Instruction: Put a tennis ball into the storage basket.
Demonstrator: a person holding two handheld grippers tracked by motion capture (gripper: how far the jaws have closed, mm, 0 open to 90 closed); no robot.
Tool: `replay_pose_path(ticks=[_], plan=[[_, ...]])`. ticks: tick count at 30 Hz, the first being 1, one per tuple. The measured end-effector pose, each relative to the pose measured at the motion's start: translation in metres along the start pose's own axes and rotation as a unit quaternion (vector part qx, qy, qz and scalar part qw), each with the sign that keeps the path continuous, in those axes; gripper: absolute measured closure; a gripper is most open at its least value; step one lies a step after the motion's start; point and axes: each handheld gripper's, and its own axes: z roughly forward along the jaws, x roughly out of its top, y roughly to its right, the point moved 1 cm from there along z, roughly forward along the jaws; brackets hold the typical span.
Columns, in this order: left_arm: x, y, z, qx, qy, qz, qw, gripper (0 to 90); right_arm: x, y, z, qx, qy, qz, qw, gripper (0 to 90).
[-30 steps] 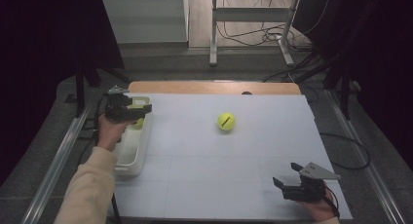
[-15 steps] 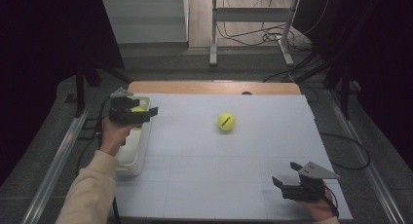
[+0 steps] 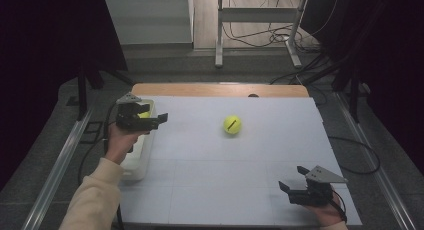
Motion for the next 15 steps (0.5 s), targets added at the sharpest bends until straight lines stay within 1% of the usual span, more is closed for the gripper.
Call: replay_pose_path(ticks=[2, 5, 9, 11, 15], plan=[[0.0, 0.004, 0.002, -0.007, -0.003, 0.004, 1.0, 13.5, 0.0, 0.0, 0.0, -0.001, 0.0, 0.0, 1.0, 12.4], [0.001, 0.007, 0.003, -0.01, -0.005, 0.007, 0.9999, 13.5, 0.0, 0.0, 0.0, 0.0, 0.0, -0.001, 1.0, 12.4], [0.001, 0.015, 0.007, -0.019, -0.007, 0.013, 0.9997, 13.4, 0.0, 0.001, 0.001, 0.0, 0.0, 0.001, 1.0, 12.4], [0.001, 0.016, 0.008, -0.023, -0.008, 0.015, 0.9996, 13.4, 0.0, 0.0, 0.001, -0.001, 0.0, 0.0, 1.0, 12.4], [0.002, 0.024, 0.011, -0.034, -0.009, 0.02, 0.9992, 13.4, 0.0, 0.0, 0.001, -0.001, -0.002, 0.0, 1.0, 12.5]])
